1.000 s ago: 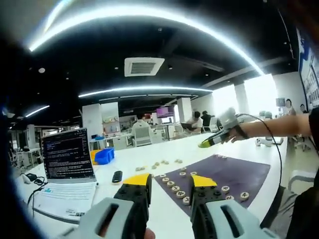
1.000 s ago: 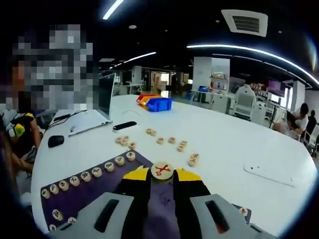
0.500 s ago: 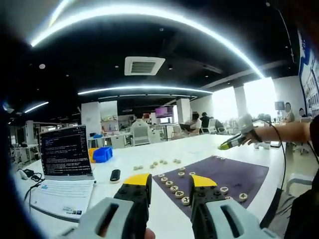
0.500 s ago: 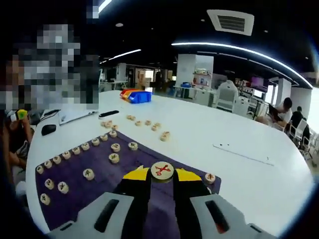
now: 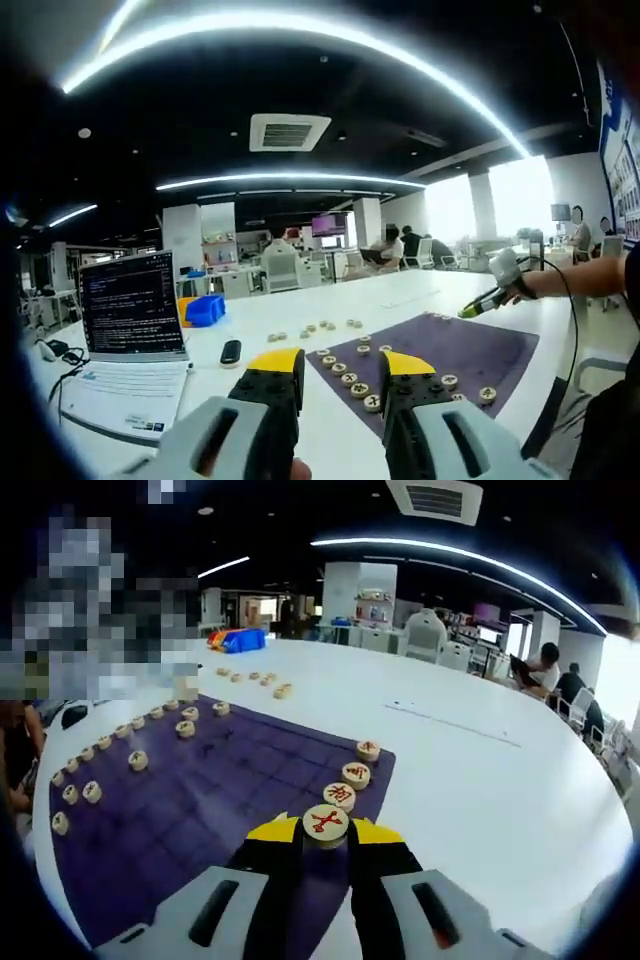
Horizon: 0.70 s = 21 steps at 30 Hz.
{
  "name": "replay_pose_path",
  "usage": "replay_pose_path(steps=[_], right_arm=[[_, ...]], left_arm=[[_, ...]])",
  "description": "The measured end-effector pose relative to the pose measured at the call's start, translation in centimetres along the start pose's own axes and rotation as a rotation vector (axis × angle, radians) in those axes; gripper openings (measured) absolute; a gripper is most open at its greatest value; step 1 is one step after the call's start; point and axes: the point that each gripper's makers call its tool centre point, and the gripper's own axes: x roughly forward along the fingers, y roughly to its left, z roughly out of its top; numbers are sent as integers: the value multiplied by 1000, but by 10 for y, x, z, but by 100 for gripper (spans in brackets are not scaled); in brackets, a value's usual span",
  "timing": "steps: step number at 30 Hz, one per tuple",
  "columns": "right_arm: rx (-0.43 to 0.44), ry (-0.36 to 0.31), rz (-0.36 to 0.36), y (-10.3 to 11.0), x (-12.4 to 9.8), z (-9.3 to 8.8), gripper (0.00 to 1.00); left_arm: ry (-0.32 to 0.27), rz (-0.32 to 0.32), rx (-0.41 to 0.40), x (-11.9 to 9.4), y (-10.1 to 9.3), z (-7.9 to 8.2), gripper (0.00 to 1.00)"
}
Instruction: Pick up the chess pieces one by one and place each piece onto its starting position on the chessboard, setting the pieces on their correct points until all the chess pieces are arranged in the starting layout
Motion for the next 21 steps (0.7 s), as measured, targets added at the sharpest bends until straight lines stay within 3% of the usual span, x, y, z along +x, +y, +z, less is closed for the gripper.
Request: replay_pose_path(steps=[21], right_arm=[[5,43,6,6,14,-14,19]], left_arm=[[1,8,1,-1,2,1,32]])
